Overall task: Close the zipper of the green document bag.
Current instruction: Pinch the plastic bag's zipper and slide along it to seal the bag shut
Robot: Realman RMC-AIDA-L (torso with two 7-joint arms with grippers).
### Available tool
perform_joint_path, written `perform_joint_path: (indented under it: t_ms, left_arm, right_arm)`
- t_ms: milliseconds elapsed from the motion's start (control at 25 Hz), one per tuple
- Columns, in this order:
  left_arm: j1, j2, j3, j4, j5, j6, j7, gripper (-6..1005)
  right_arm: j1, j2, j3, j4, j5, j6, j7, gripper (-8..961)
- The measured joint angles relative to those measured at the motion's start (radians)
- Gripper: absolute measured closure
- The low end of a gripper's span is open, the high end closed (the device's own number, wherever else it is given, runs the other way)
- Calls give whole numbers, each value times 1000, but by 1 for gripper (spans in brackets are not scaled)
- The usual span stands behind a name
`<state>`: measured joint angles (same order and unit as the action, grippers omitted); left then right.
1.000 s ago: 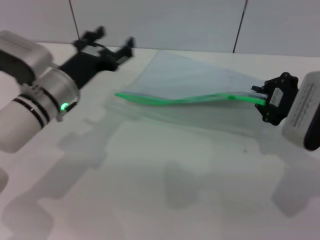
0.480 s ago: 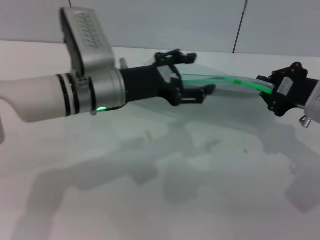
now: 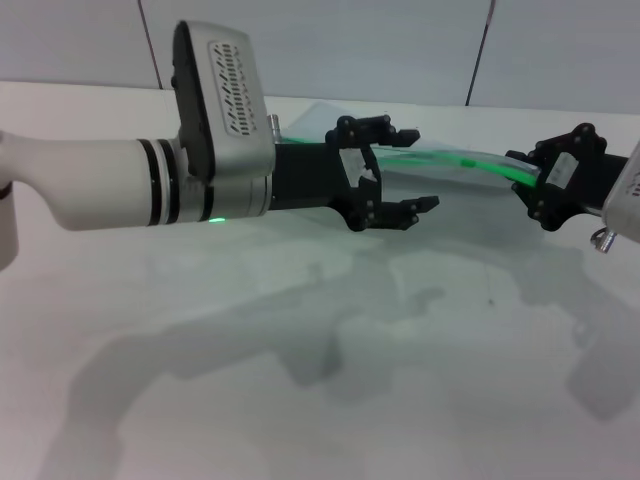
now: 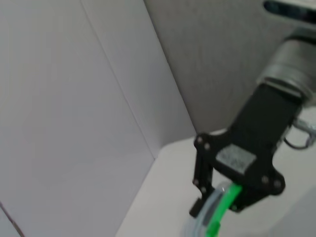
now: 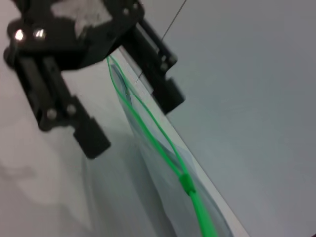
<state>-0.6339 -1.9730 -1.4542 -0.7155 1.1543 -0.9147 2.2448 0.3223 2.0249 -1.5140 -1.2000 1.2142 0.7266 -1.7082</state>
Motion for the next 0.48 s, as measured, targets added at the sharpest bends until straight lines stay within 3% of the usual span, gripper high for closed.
perform_joint_path:
  t_ms: [200,480]
  left_arm:
    - [1,-15,-10,-33,69,42,2,240]
    - [13,-42,-21,-87,108,55,41,236]
  right_arm:
    - [0,0,0,1,4,3,10,872]
    - [4,0,8,14,4,4,13,876]
